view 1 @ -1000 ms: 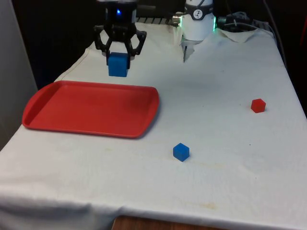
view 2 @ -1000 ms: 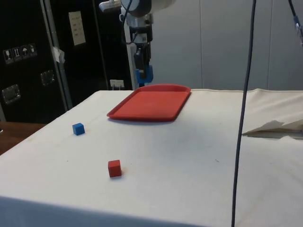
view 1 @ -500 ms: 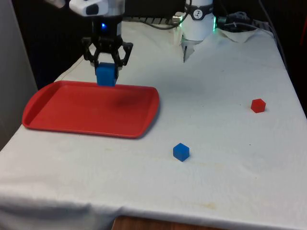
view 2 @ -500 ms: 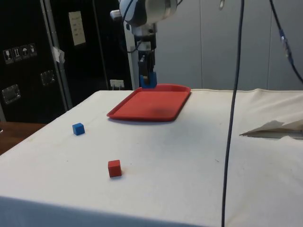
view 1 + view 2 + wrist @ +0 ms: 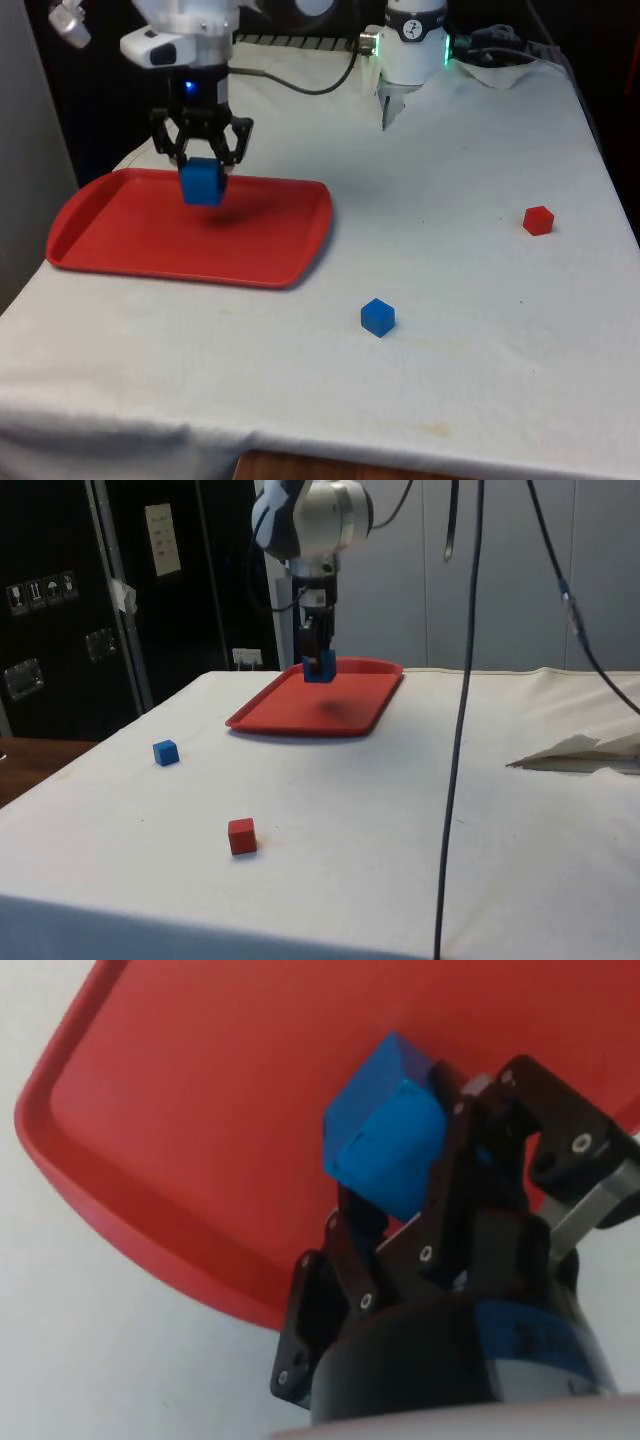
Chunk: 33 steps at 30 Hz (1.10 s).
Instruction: Pick up the largest block and place it onto the tray.
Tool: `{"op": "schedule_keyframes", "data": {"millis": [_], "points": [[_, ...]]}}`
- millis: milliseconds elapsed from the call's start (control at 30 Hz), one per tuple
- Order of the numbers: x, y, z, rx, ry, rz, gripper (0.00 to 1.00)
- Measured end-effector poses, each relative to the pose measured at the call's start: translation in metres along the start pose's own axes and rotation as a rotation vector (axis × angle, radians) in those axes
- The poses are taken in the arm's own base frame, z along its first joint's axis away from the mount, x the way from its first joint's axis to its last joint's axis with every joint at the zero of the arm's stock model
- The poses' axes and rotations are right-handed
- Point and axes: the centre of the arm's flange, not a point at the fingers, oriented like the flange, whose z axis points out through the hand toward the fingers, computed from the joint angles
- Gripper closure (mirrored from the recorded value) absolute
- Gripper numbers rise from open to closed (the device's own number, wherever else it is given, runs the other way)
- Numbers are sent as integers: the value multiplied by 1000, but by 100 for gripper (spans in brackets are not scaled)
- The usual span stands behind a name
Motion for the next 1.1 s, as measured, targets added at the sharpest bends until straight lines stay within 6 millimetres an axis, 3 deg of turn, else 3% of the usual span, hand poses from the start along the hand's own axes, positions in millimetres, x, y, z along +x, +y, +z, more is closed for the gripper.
{"op": "schedule_keyframes", "data": {"millis": [700, 1100], "points": [[-8, 6, 40, 39, 8, 16, 100], [-8, 7, 40, 38, 10, 17, 100]]}}
